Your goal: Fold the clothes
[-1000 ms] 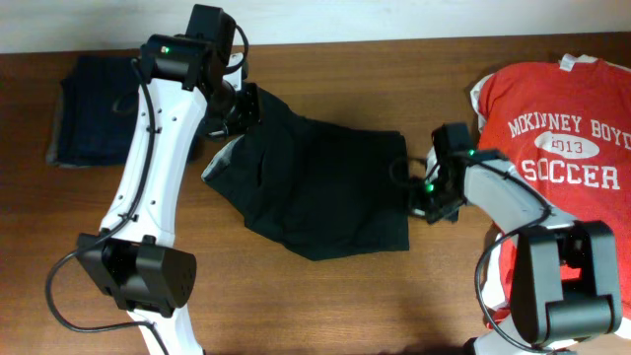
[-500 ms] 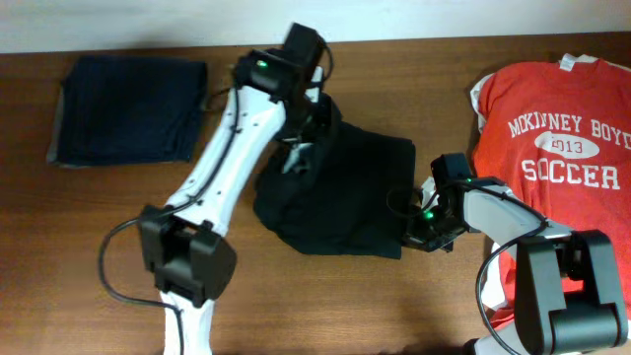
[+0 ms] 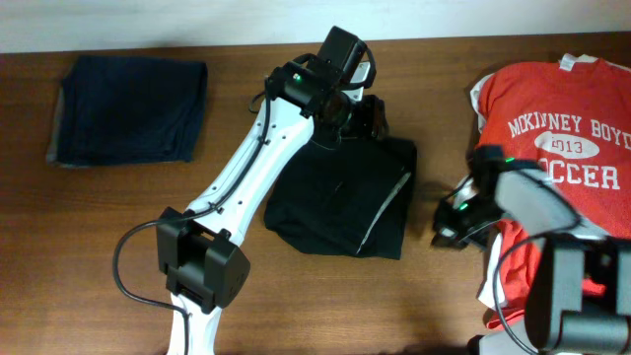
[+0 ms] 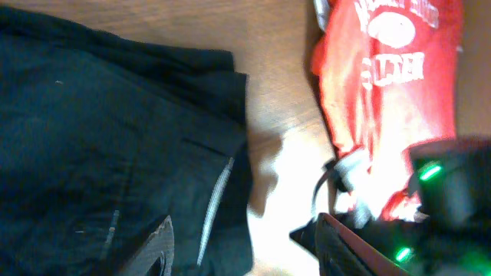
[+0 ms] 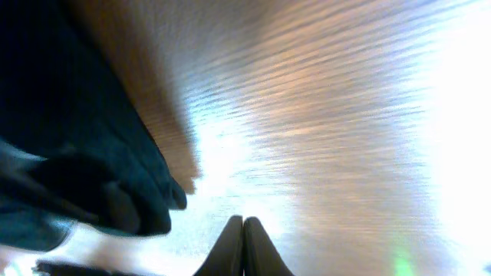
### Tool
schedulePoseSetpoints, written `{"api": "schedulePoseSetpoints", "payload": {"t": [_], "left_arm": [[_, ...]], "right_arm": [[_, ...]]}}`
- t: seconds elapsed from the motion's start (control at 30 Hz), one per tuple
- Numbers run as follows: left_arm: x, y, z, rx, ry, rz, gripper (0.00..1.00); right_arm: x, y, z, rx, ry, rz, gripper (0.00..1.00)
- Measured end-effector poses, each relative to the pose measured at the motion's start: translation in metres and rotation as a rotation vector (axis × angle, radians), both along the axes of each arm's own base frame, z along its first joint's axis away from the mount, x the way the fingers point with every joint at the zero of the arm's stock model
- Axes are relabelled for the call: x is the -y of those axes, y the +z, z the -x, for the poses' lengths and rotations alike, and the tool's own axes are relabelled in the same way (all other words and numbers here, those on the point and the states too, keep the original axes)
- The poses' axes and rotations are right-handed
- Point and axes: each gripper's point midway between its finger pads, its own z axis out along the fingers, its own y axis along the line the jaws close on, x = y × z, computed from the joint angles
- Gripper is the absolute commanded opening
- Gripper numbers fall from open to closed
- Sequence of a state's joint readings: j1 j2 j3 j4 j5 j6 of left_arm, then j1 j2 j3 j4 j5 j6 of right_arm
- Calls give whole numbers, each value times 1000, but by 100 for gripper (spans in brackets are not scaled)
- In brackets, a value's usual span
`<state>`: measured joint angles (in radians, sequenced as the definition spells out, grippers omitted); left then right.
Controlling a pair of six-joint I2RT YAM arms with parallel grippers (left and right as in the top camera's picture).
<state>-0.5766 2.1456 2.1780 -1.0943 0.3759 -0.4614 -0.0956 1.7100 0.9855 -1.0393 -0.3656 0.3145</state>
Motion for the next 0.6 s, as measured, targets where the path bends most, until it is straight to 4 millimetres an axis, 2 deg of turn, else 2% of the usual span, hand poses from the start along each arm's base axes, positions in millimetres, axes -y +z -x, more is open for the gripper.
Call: {"api": "schedulePoseSetpoints", "payload": {"t": [0.03, 0.07, 0.1, 0.13, 0.17, 0.23, 0.33, 0.4, 0.43, 0.47, 0.5, 0.53, 0.6], "left_arm": [[2, 1, 2, -10, -10, 16, 43], [2, 6, 0, -2, -13, 27, 35], [-7, 11, -4, 16, 0, 5, 35], [-32, 3, -6, 17, 34, -108, 35], [-56, -7, -3, 4, 61, -224, 35], [-93, -20, 15, -68, 78, -391, 30], [-115, -36, 18, -79, 82, -510, 27], [-123, -52, 29, -132, 66, -559, 26], [-125, -56, 32, -146, 62, -567, 26], [-122, -57, 36, -160, 38, -551, 26], [-117, -57, 40, -175, 10, -526, 19], [-116, -57, 47, -199, -16, -516, 9], [-116, -57, 57, -230, -55, -521, 1]], "right_arm": [[20, 23, -14, 44, -42, 9, 4], [41, 57, -29, 140, -77, 20, 5], [51, 85, -36, 231, -96, 28, 14], [56, 98, -38, 283, -102, 39, 27], [63, 104, -40, 322, -104, 62, 49], [70, 102, -42, 330, -100, 93, 49], [64, 104, -44, 349, -78, 61, 58], [52, 111, -64, 459, -8, 5, 63], [46, 110, -81, 521, 25, -16, 63], [39, 108, -97, 567, 60, -25, 59], [28, 99, -112, 595, 100, -42, 30], [16, 89, -131, 635, 146, -56, 6], [-14, 64, -157, 680, 239, -81, 4]]}}
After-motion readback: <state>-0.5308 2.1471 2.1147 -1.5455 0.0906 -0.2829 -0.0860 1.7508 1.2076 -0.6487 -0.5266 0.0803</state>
